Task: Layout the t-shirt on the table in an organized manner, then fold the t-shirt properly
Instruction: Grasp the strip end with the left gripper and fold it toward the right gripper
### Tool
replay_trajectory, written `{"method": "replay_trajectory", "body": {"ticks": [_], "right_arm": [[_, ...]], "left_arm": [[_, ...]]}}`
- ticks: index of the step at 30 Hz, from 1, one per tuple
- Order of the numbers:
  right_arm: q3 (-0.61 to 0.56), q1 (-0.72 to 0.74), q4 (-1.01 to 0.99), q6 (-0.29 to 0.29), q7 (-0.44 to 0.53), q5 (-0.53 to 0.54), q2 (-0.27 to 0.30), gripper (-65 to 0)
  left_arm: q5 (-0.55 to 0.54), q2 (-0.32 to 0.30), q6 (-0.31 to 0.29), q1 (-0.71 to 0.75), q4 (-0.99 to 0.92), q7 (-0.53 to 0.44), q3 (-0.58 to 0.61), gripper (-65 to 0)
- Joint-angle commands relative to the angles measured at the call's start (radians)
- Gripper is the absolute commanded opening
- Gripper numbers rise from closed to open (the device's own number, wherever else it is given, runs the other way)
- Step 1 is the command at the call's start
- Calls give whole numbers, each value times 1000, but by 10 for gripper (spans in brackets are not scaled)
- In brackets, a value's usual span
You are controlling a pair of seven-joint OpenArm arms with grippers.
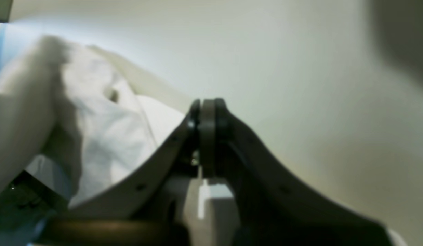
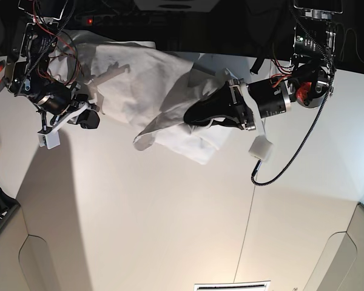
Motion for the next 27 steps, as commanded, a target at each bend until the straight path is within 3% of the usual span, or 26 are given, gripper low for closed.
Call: {"method": "replay_trajectory", "body": {"ticks": [1,7,12,21,27], "right_arm": [[1,10,18,4,12,19,5,-650],[1,10,18,4,12,19,5,-650],[1,10,18,4,13,19,5,-650],[1,10,18,4,13,20,5,-650],[1,10,18,4,16,38,5,-650]], "left_arm": [[13,-2,-10,-14,17,-52,2,-650],[242,-2,-10,-16,17,-211,3,-650],[220,-2,-10,-16,17,-211,3,-650],[55,20,-10,-16,17,-210,-72,-650],[51,31,-10,-16,17,-206,-55,-650]]}}
